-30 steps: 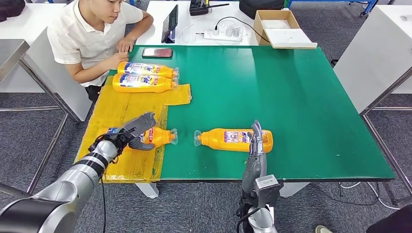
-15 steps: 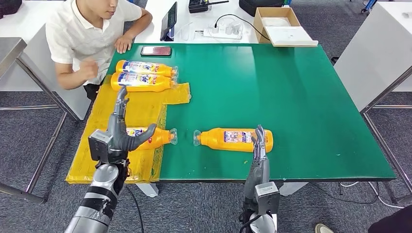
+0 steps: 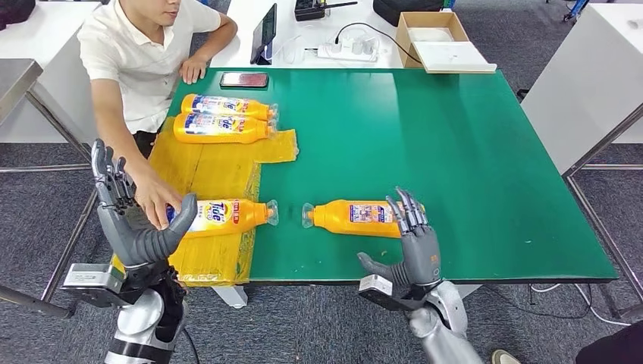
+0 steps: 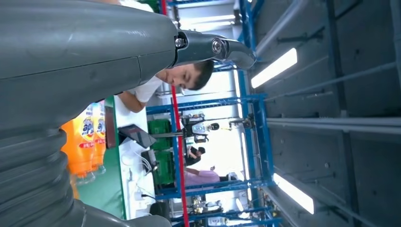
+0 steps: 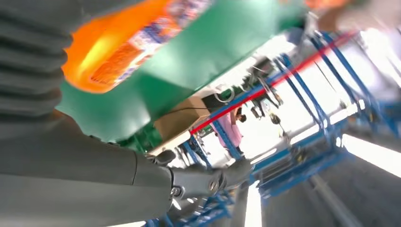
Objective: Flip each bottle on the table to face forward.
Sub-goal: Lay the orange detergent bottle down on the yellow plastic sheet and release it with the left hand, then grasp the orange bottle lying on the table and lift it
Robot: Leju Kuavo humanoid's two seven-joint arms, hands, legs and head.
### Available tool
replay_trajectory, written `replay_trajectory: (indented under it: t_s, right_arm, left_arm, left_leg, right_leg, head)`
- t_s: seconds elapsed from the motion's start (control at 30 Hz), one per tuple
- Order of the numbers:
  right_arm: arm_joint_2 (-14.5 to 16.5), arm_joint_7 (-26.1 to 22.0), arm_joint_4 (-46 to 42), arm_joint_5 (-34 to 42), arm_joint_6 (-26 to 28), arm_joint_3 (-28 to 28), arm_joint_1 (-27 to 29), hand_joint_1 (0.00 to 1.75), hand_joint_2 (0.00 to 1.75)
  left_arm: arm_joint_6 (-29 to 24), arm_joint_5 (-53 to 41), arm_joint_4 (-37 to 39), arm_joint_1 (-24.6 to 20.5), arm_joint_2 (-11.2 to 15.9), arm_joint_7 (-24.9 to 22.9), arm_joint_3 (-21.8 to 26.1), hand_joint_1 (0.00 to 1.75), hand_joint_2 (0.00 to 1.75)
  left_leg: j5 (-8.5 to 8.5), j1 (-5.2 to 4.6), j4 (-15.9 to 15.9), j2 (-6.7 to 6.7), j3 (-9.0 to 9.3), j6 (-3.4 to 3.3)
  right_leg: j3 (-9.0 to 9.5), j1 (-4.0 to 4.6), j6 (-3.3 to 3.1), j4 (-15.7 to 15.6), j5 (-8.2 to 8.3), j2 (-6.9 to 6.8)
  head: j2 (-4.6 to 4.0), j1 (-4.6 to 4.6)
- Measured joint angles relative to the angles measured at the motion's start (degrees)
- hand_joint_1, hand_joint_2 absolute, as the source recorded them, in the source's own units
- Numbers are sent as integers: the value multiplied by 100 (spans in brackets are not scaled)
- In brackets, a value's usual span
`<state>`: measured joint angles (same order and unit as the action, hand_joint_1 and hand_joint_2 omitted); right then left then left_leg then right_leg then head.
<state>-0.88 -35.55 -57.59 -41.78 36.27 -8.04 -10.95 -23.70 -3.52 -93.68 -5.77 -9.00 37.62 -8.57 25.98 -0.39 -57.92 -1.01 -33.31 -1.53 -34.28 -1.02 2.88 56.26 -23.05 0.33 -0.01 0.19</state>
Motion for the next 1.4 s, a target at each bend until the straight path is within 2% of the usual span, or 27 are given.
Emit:
replay_trajectory:
  t_s: [0.1,0.3,0.7,0.87,1.23,1.4]
  right_arm:
    - [-77,334,491,-718,5,296,-287,0,175]
    - [-203,614,1290,-1076,8,560,-724,0,175]
    - [-230,663,2343,-1149,-8,712,-1271,0,175]
    - [-161,907,2760,-1345,-81,704,-1491,0,175]
    - [-107,1058,3135,-1426,-134,672,-1653,0,175]
    - [-108,1402,3262,-1434,-536,655,-1762,0,175]
  left_arm:
    - [27,115,12,69,20,-170,-66,0,175]
    - [202,159,164,150,62,-404,-207,0,175]
    - [397,129,626,151,64,-563,-508,0,175]
    - [458,147,734,76,63,-614,-611,0,175]
    - [506,169,869,1,61,-650,-666,0,175]
    - [561,208,895,-51,60,-697,-674,0,175]
  left_leg:
    - [0,2,0,-1,0,0]
    - [0,3,0,2,-1,0]
    - [0,2,0,1,-2,0]
    - [0,3,0,1,-2,1]
    - [0,3,0,-1,-3,0]
    - [0,3,0,0,-1,1]
  right_leg:
    - [-2,2,0,0,0,0]
    - [-2,2,0,1,0,1]
    - [-2,2,0,1,0,0]
    - [-2,3,0,1,0,0]
    - [-2,2,0,1,0,0]
    - [-3,2,0,1,0,0]
  head:
    - [0,-1]
    - [-1,1]
    - [0,1]
    - [-1,1]
    - [-1,2]
    - [0,1]
